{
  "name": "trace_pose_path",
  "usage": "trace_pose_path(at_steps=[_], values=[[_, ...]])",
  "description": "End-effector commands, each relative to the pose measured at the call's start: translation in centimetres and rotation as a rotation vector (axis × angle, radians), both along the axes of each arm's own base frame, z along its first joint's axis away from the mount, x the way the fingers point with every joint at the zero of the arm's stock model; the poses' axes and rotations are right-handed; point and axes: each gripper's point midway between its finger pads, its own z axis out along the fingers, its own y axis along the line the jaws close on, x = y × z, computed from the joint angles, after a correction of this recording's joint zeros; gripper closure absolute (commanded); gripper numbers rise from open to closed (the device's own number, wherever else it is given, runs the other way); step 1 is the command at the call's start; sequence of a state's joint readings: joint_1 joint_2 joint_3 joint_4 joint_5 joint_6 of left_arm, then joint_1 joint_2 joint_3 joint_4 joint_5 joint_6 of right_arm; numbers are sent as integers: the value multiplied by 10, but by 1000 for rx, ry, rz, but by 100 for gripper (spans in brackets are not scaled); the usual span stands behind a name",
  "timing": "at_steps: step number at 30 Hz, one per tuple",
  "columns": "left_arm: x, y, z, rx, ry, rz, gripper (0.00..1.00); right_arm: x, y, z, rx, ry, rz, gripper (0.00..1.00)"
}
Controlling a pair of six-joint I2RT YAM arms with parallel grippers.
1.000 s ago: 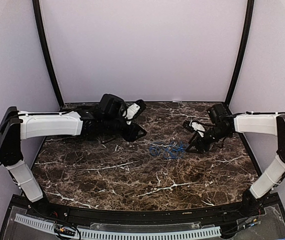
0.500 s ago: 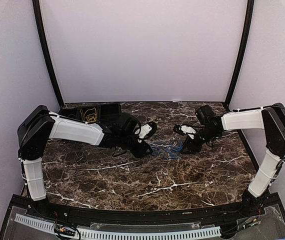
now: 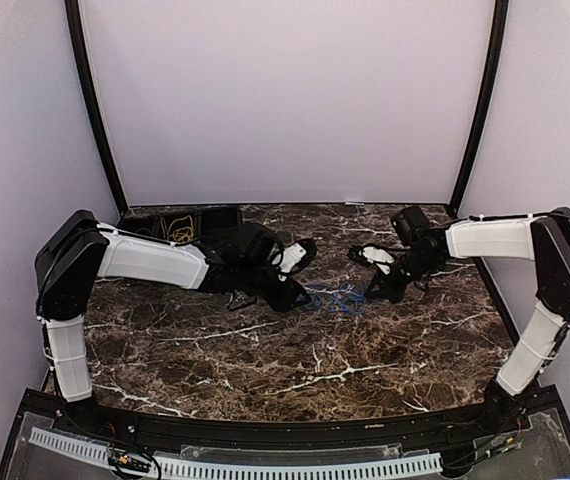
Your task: Untangle the cables
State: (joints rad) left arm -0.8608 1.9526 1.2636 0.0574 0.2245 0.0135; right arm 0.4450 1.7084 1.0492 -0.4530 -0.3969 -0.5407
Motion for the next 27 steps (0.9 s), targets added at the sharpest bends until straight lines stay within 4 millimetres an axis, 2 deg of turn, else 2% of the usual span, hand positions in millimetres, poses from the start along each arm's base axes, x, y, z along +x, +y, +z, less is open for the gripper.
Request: trace_pose_path(at_steps=[1,3,7,8,9,10,11,12,13,16,19,20,21,22,23,24,25,26,27], values=[[-3,-12,37,-85,-43,-25,57,-6,14,62,112,-63,59,100],[-7,-16,46,-111,-60,-38,57,-13,17,85,154,-86,85,100],[-14,-25,78,-200,-126,-66,57,-22,21,129,214,-127,117,100],[-19,-26,88,-231,-127,-64,57,-23,22,140,229,-134,122,100],[-21,-29,109,-287,-165,-70,56,-26,23,149,247,-139,131,100],[-27,-29,112,-305,-172,-77,56,-29,24,157,265,-137,142,100],[-27,-30,133,-363,-221,-78,55,-32,26,165,282,-136,153,100],[-33,-31,136,-379,-233,-87,54,-35,28,173,302,-135,164,100],[-35,-32,155,-435,-277,-92,53,-37,30,180,320,-132,171,100],[-44,-37,179,-519,-333,-123,52,-41,34,199,360,-140,187,100],[-52,-46,189,-564,-354,-157,50,-43,36,217,391,-156,199,100],[-51,-48,196,-584,-382,-154,50,-45,37,224,407,-159,209,100],[-52,-53,194,-586,-392,-159,49,-47,39,231,422,-160,220,100],[-50,-56,203,-615,-419,-155,48,-48,40,238,437,-165,230,100],[-48,-62,195,-611,-417,-158,48,-50,41,245,451,-171,240,100],[-46,-67,205,-641,-441,-155,47,-51,42,253,464,-179,248,100],[-41,-75,197,-638,-439,-154,48,-52,43,264,480,-193,259,100],[-38,-79,199,-659,-457,-149,49,-54,44,272,493,-203,269,100],[-33,-86,186,-652,-449,-146,50,-55,44,282,505,-218,276,100]])
